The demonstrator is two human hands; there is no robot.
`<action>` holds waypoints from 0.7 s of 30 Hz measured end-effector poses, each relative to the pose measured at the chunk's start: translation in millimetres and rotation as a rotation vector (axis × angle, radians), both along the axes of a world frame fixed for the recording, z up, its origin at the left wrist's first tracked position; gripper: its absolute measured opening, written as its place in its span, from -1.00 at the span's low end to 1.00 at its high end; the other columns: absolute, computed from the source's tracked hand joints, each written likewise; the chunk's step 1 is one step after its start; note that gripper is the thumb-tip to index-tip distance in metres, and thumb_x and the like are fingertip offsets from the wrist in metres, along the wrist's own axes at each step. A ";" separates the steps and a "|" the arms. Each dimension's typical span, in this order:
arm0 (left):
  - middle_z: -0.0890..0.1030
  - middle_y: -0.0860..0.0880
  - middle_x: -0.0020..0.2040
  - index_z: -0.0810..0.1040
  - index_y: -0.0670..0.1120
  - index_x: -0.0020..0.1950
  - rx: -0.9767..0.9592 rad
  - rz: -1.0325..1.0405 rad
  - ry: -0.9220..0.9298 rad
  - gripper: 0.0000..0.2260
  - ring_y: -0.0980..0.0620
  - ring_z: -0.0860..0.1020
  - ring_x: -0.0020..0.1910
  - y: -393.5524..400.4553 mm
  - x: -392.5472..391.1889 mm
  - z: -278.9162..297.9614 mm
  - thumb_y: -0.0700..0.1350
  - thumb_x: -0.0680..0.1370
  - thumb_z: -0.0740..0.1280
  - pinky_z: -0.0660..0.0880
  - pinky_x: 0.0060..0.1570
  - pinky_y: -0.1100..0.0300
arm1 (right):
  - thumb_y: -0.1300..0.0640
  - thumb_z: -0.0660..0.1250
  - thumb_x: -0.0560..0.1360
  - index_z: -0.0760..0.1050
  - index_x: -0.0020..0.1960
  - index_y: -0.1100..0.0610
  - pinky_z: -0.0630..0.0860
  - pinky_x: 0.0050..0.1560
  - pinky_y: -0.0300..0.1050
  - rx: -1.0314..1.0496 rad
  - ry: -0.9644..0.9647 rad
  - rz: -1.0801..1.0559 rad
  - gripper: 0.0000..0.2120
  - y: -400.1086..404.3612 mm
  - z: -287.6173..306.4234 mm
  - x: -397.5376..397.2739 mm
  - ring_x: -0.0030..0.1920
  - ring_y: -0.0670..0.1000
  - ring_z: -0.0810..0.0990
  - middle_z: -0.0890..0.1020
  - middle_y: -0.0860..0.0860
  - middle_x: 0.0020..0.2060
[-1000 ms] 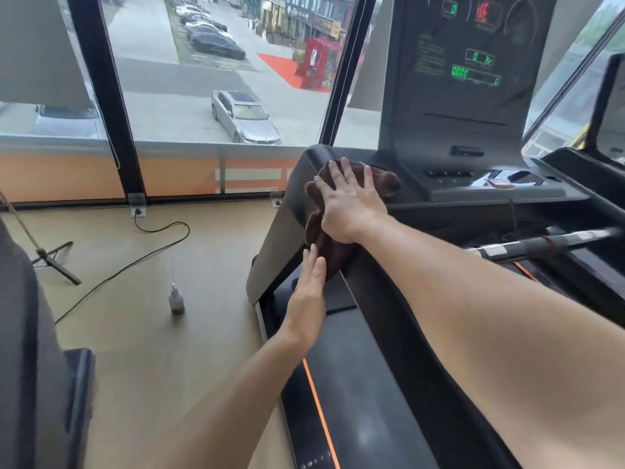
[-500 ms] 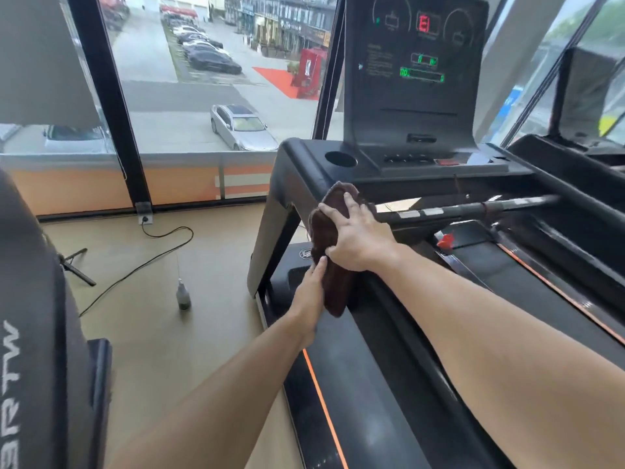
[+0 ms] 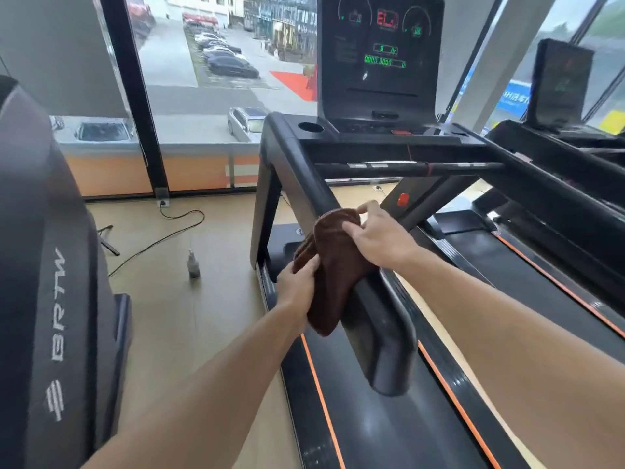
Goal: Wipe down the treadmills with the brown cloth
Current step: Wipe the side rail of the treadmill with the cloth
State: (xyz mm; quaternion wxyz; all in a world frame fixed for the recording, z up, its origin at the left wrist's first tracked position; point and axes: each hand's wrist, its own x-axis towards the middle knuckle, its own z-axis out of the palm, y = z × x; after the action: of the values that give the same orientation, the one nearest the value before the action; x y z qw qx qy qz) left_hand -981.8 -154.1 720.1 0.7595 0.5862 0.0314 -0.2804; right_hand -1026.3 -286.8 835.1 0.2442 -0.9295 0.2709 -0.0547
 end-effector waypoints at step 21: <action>0.67 -0.03 0.00 0.56 -0.05 0.17 0.230 -0.035 -0.430 -0.72 0.03 0.64 -0.02 26.9 15.4 35.2 -0.10 0.52 0.52 0.51 -0.14 0.20 | -0.07 0.45 0.57 0.64 0.00 -0.10 0.57 0.04 -0.11 0.269 -0.098 0.107 -0.93 -68.5 -17.6 -69.3 -0.08 -0.02 0.67 0.71 -0.04 -0.09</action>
State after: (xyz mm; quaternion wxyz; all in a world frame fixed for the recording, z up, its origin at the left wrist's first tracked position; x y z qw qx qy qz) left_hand -966.4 -127.1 755.3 0.6718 0.7156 -0.1096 -0.1569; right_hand -1095.5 -355.3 817.5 0.3821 -0.8976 0.2138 -0.0503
